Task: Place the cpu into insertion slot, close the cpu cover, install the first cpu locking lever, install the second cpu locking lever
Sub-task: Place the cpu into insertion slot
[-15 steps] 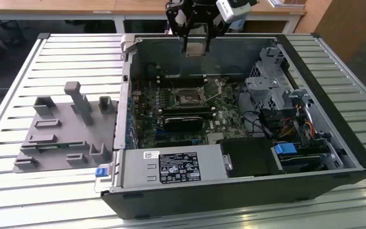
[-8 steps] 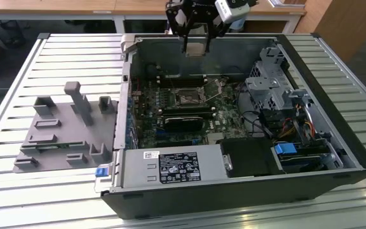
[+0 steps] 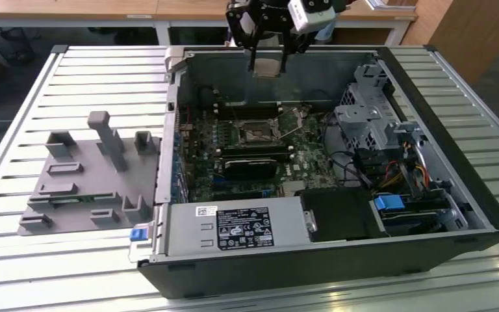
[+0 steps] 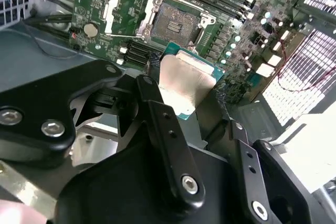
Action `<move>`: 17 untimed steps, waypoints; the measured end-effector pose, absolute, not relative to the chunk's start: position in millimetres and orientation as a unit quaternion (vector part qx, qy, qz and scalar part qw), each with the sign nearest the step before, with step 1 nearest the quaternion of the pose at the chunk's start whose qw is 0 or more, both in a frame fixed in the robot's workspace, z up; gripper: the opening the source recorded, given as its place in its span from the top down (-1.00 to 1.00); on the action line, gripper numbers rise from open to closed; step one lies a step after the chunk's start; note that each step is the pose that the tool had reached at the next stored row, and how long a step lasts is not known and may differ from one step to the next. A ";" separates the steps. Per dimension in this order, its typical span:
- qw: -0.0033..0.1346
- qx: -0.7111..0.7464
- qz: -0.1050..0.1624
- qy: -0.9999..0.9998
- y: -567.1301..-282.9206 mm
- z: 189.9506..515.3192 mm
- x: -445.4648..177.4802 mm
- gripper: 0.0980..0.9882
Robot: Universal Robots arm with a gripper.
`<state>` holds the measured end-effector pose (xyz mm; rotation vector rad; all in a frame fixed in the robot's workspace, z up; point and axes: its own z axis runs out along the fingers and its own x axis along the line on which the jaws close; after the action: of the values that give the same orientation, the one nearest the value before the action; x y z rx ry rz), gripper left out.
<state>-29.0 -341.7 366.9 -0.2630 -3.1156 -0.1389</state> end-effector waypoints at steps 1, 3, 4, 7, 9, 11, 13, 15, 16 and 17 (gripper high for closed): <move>0.006 -0.090 -0.044 -0.995 -341.7 366.9 -29.0 0.04; 0.005 -0.102 -0.044 -0.994 -341.7 366.7 -29.0 0.04; 0.005 -0.108 -0.044 -0.993 -341.7 366.6 -29.0 0.04; 0.004 -0.128 -0.044 -0.991 -341.7 366.3 -29.0 0.04; 0.003 -0.142 -0.044 -0.989 -341.7 366.1 -29.0 0.04; 0.003 -0.157 -0.044 -0.987 -341.7 365.8 -29.0 0.04; 0.002 -0.170 -0.044 -0.984 -341.7 365.6 -29.0 0.04; 0.001 -0.185 -0.044 -0.982 -341.7 365.3 -29.0 0.04; 0.001 -0.193 -0.044 -0.980 -341.7 365.1 -29.0 0.04; 0.000 -0.201 -0.044 -0.979 -341.7 365.0 -29.0 0.04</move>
<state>-29.0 -341.7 365.0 -0.6307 -3.0737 -0.1370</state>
